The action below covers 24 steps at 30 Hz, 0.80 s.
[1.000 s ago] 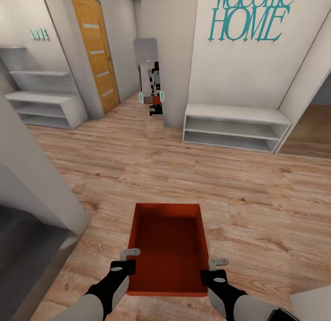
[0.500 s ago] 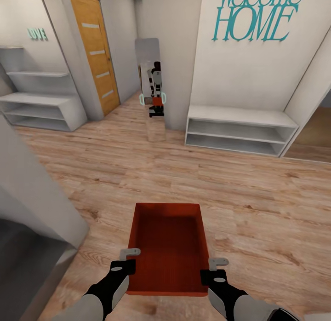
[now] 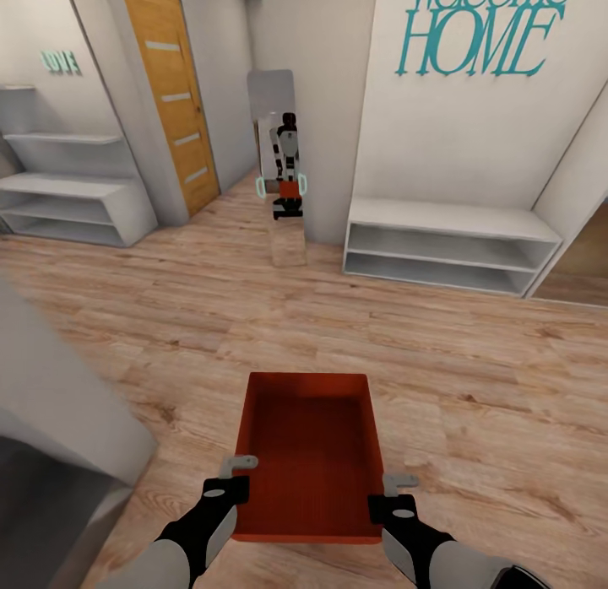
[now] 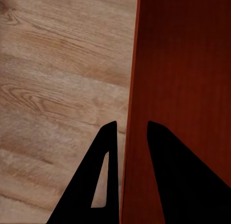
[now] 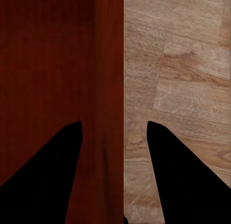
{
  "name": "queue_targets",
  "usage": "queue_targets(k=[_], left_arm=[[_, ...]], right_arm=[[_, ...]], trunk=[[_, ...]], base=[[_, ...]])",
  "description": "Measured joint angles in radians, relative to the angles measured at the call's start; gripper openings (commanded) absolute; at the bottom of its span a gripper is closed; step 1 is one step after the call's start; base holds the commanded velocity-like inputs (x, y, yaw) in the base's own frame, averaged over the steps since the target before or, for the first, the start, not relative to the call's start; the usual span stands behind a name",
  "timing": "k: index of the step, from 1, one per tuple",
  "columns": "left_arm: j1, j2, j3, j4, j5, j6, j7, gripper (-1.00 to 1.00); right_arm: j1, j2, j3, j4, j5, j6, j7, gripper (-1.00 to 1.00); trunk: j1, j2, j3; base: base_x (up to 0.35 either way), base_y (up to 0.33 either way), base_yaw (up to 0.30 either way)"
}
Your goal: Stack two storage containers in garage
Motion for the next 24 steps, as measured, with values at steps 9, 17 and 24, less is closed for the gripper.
queue_targets(k=[9,17,24], left_arm=[[0.000,0.001,0.000,0.001,0.001,0.000,0.000,-1.00],[0.000,0.001,-0.001,-0.003,0.000,0.001,0.000,-1.00],[0.000,0.000,0.000,0.001,-0.001,0.001,0.000,-1.00]], right_arm=[[0.000,0.001,-0.001,0.002,0.001,0.000,-0.001,-1.00],[0.000,0.001,-0.002,-0.001,0.003,-0.002,-0.004,-1.00],[0.000,0.002,-0.002,0.001,0.004,0.000,-0.005,-1.00]], trunk=[[0.000,0.000,0.000],[0.000,0.000,0.000],[0.000,0.000,0.000]], base=[[0.322,0.000,0.000],[0.322,0.000,0.000],[0.322,0.000,0.000]])
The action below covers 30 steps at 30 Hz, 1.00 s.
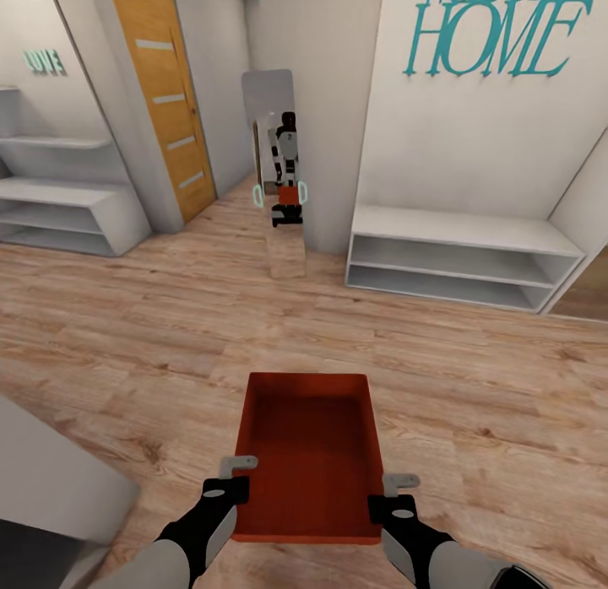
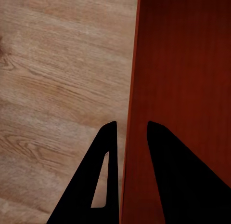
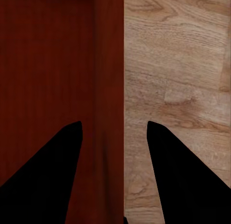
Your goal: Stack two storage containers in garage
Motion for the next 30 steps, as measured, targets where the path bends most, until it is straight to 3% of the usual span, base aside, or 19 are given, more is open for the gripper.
queue_targets(k=[18,30], left_arm=[[0.000,0.001,0.000,0.015,0.002,0.000,0.000,-1.00],[0.000,0.001,0.000,0.003,0.001,0.000,0.000,-1.00]], right_arm=[[0.000,0.007,-0.004,0.019,0.006,0.001,0.001,-1.00],[0.000,0.002,0.001,0.004,-0.001,0.001,-0.001,-1.00]], trunk=[[0.000,0.000,0.000],[0.000,0.000,-0.002]], base=[[0.322,0.000,0.003],[0.322,0.000,0.217]])
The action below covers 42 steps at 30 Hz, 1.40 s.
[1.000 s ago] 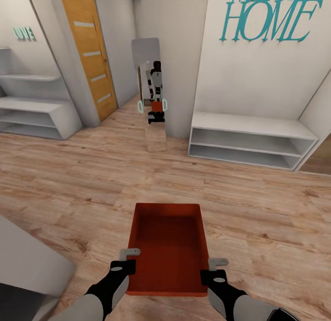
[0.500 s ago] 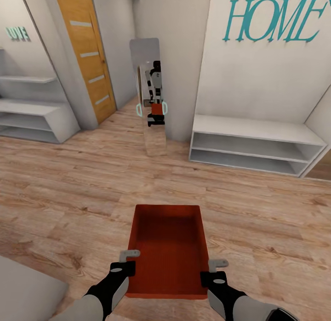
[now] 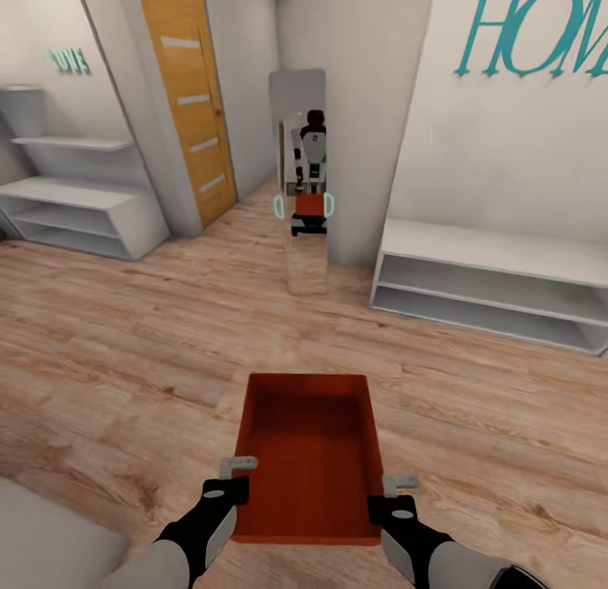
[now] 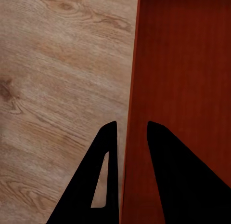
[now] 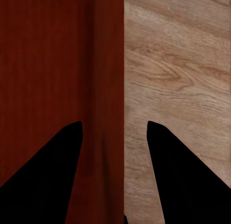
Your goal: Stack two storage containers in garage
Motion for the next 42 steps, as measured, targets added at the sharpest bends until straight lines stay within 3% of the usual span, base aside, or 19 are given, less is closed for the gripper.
queue_targets(k=[33,42], left_arm=[[0.000,-0.001,-0.001,-0.006,0.000,0.000,0.000,-1.00],[0.000,0.000,-0.001,-0.006,0.000,0.000,0.000,-1.00]], right_arm=[[0.000,-0.003,0.001,-0.007,-0.002,-0.001,0.000,-1.00],[0.000,-0.002,0.001,-0.007,-0.002,-0.001,-0.001,-1.00]], trunk=[[0.000,0.000,0.000],[0.000,0.000,0.000]], base=[[0.322,0.000,0.005],[0.322,0.000,0.231]])
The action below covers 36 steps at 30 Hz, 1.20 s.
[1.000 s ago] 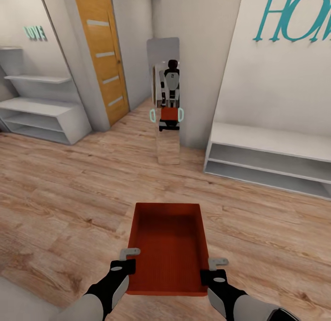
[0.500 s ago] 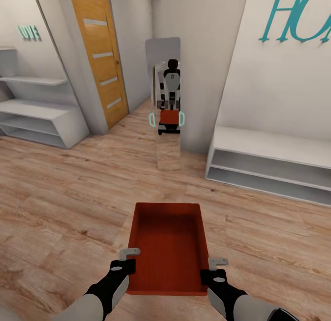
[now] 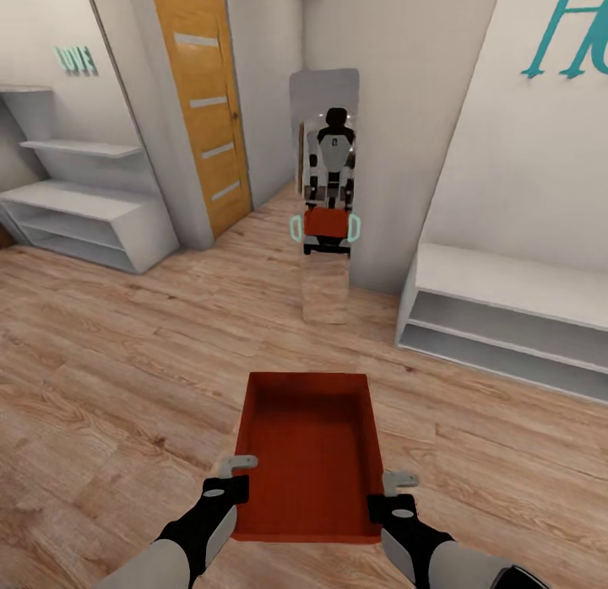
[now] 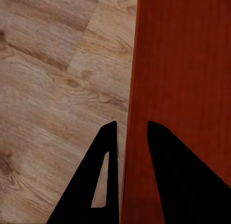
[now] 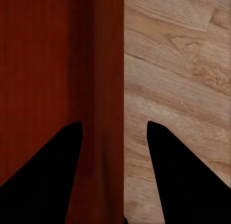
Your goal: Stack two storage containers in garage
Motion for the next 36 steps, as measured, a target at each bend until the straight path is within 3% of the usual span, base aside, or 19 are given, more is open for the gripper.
queue_targets(k=[36], left_arm=[[0.000,0.000,0.000,-0.001,0.000,0.000,0.000,-1.00]], right_arm=[[0.000,0.000,0.000,-0.001,0.000,0.000,0.000,-1.00]], trunk=[[0.000,0.000,0.000]], base=[[0.322,0.000,0.270]])
